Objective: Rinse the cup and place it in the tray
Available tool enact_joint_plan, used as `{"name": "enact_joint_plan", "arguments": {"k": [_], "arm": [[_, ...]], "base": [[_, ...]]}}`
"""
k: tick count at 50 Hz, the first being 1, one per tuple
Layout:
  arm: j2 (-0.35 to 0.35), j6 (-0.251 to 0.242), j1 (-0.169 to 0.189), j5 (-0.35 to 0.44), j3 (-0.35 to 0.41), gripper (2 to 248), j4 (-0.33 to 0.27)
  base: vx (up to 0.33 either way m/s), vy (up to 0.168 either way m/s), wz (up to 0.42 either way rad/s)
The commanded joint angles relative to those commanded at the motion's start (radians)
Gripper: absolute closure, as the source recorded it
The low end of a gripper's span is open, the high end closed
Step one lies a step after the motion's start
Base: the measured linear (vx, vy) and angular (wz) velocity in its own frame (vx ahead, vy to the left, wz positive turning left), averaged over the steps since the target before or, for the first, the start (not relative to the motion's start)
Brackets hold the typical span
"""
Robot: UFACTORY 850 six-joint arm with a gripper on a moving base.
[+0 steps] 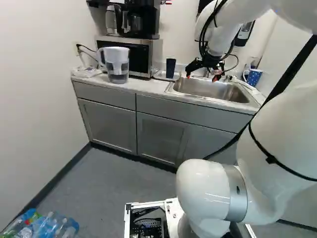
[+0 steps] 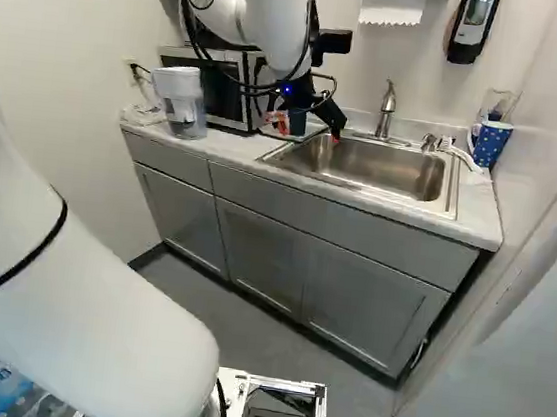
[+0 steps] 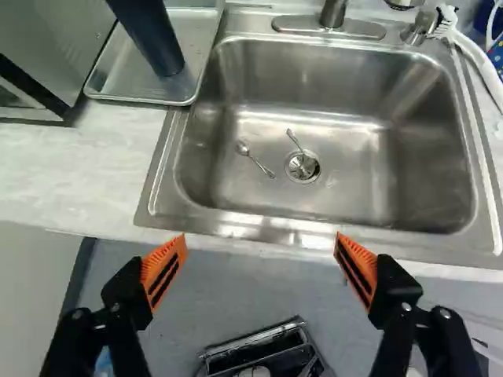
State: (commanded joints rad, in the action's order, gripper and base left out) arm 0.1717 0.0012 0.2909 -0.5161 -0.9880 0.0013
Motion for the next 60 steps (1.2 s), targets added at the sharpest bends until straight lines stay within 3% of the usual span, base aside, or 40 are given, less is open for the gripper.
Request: {"name": "enact_joint_plan", "arguments": {"k": [27, 60], "arm": [[0.000, 0.000, 0.000, 0.000, 0.000, 3, 0.000], [0.000, 0.000, 0.000, 0.000, 0.000, 3, 0.000]], "base": [[-0.102, 0.147, -0.022], [-0.021, 0.006, -0.012]]}}
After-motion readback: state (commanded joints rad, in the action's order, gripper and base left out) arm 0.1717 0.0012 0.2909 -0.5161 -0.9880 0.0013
